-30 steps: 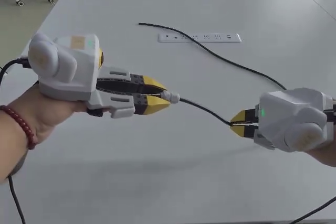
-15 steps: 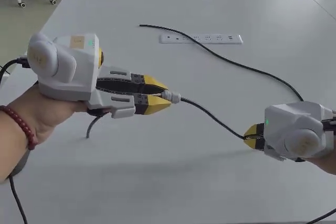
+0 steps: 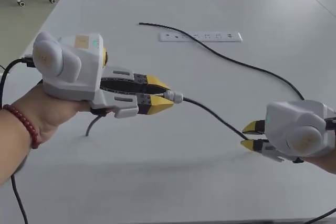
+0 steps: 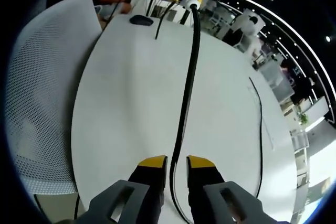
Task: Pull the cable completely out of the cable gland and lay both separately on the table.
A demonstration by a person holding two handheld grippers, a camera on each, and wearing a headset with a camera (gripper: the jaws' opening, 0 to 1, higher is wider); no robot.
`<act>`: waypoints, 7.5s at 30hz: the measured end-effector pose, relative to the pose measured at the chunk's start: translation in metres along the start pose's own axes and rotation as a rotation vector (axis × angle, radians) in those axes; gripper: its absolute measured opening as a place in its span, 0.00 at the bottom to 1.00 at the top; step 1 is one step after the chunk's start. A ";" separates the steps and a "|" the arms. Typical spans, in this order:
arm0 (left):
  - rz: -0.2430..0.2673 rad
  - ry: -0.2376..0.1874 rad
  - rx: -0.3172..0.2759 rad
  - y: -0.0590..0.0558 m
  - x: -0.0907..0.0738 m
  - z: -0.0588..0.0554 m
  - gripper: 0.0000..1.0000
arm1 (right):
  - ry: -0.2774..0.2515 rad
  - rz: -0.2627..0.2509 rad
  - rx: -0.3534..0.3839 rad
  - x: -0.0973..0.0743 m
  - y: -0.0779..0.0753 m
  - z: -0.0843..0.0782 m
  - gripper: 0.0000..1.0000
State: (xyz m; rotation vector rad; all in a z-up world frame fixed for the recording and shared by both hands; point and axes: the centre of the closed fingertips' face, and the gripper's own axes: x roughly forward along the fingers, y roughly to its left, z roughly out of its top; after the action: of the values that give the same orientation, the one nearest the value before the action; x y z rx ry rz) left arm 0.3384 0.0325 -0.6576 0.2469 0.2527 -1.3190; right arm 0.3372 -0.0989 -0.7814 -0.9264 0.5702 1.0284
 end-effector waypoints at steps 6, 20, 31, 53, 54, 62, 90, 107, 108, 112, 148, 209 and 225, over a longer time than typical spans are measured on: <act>-0.005 0.000 -0.001 -0.001 0.003 0.000 0.16 | -0.105 -0.028 0.003 -0.009 -0.005 0.041 0.22; -0.013 0.003 -0.001 -0.005 0.005 -0.002 0.16 | -0.339 -0.091 -0.082 -0.051 -0.013 0.150 0.29; -0.018 -0.017 0.003 -0.006 0.007 0.004 0.16 | -0.345 -0.079 -0.119 -0.050 -0.013 0.164 0.31; -0.038 -0.013 0.010 -0.010 0.009 0.004 0.16 | -0.269 -0.056 -0.168 -0.036 -0.010 0.153 0.00; -0.039 -0.013 0.011 -0.010 0.009 0.004 0.16 | -0.267 -0.060 -0.178 -0.035 -0.011 0.153 0.00; -0.028 0.004 0.022 -0.006 0.003 0.000 0.16 | -0.216 -0.067 -0.171 -0.032 -0.016 0.129 0.00; 0.011 0.008 0.021 0.004 -0.013 0.001 0.16 | 0.056 -0.002 -0.017 -0.006 -0.010 -0.006 0.00; 0.011 0.019 0.012 0.001 -0.008 -0.005 0.16 | 0.048 0.010 0.021 0.001 -0.002 -0.011 0.00; 0.011 0.018 0.012 0.001 -0.007 -0.005 0.16 | 0.047 0.016 0.028 0.001 -0.001 -0.011 0.00; 0.011 0.017 0.011 0.001 -0.007 -0.005 0.16 | 0.028 0.014 0.051 0.002 0.000 -0.008 0.13; -0.007 -0.017 0.020 -0.005 0.000 0.005 0.16 | -0.295 -0.037 -0.086 -0.026 -0.011 0.158 0.06; 0.043 -0.061 -0.013 0.011 -0.009 0.005 0.16 | -0.027 -0.086 0.297 0.034 -0.099 0.047 0.00; 0.044 -0.045 -0.032 0.018 -0.005 -0.011 0.16 | 0.052 -0.055 0.359 0.091 -0.134 0.028 0.00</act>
State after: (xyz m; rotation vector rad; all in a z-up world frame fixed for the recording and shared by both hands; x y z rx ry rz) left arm 0.3546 0.0444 -0.6655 0.1945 0.2290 -1.2745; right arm 0.4970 -0.0601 -0.7876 -0.6486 0.7409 0.8202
